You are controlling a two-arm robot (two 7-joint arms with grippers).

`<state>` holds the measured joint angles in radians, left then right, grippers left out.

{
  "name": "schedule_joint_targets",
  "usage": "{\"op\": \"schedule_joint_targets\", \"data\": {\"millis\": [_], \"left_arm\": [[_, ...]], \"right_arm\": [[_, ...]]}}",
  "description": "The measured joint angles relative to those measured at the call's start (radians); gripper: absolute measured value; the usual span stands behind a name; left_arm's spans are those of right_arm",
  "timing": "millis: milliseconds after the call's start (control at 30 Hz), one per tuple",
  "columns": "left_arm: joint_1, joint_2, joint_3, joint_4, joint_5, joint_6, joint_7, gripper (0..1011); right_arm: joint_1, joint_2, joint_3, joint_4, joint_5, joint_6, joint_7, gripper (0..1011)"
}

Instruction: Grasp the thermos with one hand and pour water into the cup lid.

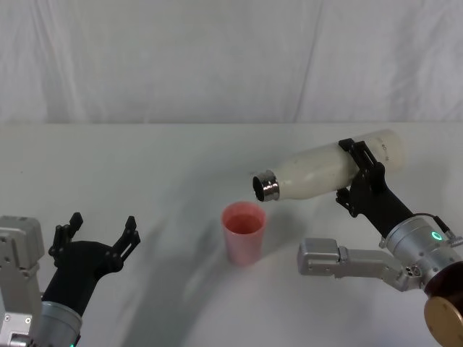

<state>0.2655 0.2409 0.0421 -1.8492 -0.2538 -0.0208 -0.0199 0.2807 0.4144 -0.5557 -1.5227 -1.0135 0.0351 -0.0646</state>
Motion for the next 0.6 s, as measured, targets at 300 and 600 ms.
{"op": "schedule_joint_targets", "data": {"millis": [300, 600], "left_arm": [[0.0, 0.0, 0.0, 0.0, 0.0, 0.0, 0.0, 1001], [0.0, 0.0, 0.0, 0.0, 0.0, 0.0, 0.0, 1001]], "right_arm": [[-0.002, 0.001, 0.0, 0.0, 0.0, 0.0, 0.0, 950], [-0.002, 0.001, -0.002, 0.0, -0.001, 0.001, 0.0, 950]]}}
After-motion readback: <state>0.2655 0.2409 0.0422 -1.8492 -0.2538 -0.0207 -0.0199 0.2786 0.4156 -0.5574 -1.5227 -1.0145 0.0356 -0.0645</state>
